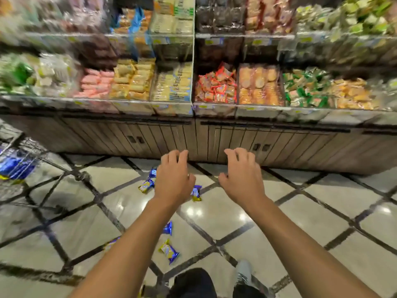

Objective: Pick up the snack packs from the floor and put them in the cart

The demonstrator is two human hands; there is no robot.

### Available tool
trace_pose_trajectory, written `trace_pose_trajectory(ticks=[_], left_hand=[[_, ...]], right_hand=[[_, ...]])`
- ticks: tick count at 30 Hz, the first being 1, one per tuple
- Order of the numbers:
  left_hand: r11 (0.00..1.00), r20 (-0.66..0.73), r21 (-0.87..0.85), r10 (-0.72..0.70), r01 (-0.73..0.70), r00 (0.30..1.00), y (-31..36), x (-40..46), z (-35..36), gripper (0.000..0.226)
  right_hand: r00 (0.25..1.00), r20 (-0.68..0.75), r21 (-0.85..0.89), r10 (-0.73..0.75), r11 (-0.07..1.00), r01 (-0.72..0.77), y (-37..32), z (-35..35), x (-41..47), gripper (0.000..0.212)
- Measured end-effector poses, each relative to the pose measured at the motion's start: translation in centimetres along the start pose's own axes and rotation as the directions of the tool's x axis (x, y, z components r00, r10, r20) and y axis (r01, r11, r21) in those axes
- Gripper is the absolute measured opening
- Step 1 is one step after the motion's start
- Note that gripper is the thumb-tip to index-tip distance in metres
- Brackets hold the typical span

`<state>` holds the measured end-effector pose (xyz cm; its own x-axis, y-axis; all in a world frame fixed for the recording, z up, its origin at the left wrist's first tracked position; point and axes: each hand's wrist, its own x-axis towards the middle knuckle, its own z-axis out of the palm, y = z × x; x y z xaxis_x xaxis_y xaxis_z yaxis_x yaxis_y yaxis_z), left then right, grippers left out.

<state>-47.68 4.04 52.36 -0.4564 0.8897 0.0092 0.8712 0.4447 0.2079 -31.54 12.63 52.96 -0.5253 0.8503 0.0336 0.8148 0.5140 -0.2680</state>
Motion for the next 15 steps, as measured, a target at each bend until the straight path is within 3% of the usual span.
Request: trace_pose_trajectory(ticks=[5,11,15], left_hand=[[0.984,-0.032,-0.014,-0.179,0.179,0.983,0.0,3.1,-0.2,0.065],[0.925,-0.091,-0.065,-0.38,0.375,0.921,-3.1,8.6,0.6,0.063],[0.887,-0.049,-0.082,-0.46,0.455,0.887,-5.7,12.4,2.6,0.062]], right_hand=[[0.977,0.056,0.019,-0.206,0.978,0.206,0.4,-0.3,7.2,0.057],[0.898,0.136,0.063,-0.418,0.908,0.414,-3.1,2.8,16.9,0.054],[0.85,0.186,0.11,-0.492,0.87,0.48,-5.2,6.1,22.7,0.053]])
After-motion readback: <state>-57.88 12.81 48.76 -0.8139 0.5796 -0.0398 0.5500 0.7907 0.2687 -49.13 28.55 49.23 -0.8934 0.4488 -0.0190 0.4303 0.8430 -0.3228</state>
